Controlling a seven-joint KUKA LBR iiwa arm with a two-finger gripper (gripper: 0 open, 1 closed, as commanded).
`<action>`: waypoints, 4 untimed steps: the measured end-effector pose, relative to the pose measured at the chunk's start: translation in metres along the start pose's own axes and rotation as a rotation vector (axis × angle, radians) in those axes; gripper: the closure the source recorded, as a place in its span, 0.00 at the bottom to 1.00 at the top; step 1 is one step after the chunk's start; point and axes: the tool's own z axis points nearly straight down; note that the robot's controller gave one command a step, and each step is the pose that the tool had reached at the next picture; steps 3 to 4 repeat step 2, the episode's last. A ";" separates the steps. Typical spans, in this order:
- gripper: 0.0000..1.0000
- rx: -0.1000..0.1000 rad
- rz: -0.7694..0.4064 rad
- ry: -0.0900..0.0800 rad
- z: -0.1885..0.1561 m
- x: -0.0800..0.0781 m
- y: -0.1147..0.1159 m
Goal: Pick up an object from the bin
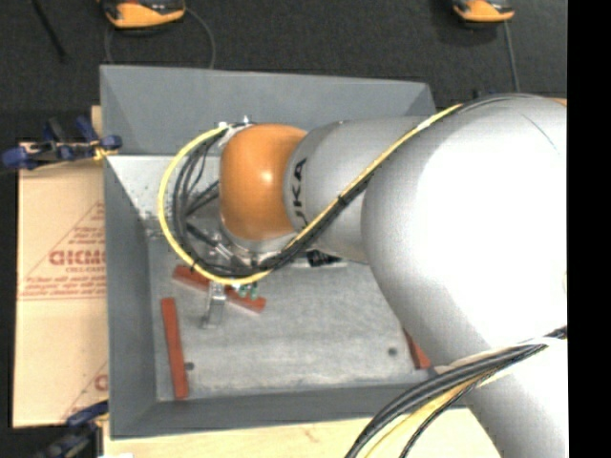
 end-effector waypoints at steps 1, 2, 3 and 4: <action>1.00 0.000 0.002 -0.002 -0.001 -0.001 -0.001; 1.00 -0.004 -0.016 -0.009 -0.164 0.018 0.039; 1.00 -0.004 -0.016 -0.009 -0.164 0.018 0.039; 1.00 -0.004 -0.016 -0.009 -0.164 0.018 0.039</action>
Offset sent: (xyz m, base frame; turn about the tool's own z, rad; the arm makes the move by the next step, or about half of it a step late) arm 0.0000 0.0000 0.0000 0.0000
